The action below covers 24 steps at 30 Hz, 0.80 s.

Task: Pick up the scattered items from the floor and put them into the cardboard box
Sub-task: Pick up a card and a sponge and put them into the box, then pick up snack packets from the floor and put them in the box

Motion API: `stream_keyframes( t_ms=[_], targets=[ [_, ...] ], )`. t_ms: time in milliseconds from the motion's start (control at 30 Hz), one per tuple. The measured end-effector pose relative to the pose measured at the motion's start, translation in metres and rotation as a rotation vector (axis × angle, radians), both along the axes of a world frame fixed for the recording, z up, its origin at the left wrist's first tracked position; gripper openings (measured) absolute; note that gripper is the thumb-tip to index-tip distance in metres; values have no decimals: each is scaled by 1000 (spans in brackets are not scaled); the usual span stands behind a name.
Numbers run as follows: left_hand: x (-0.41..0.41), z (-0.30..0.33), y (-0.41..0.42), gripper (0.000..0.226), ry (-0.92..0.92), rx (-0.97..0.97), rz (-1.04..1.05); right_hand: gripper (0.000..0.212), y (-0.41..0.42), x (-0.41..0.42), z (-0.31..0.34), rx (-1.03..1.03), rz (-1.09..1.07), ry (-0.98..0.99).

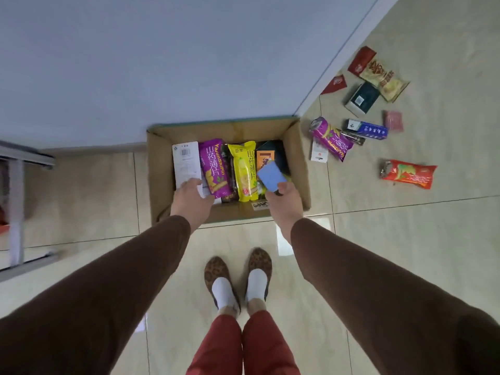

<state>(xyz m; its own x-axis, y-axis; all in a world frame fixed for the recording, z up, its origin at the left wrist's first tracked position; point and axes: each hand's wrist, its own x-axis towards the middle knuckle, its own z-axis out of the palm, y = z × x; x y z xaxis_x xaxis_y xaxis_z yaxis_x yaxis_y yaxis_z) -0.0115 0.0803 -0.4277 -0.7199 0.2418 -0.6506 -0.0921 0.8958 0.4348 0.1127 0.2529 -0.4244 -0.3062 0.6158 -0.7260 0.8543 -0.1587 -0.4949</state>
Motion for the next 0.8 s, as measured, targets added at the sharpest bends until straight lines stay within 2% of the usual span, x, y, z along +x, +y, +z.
stream_keyframes(
  t_ms=[133, 367, 567, 800],
  targets=[
    [10, 9, 30, 42, 39, 28, -209, 48, 15, 23, 15, 16, 11, 11],
    [49, 34, 107, 44, 121, 35, -492, 33, 73, 86, 38, 122, -6, 35],
    [105, 46, 194, 39, 142, 27, -716, 39, 149, 164, 52, 209, 32, 24],
    [197, 53, 305, 45, 137, -31, -791, 43, 262, 268, 54, 257, 149, -18]
  ],
)
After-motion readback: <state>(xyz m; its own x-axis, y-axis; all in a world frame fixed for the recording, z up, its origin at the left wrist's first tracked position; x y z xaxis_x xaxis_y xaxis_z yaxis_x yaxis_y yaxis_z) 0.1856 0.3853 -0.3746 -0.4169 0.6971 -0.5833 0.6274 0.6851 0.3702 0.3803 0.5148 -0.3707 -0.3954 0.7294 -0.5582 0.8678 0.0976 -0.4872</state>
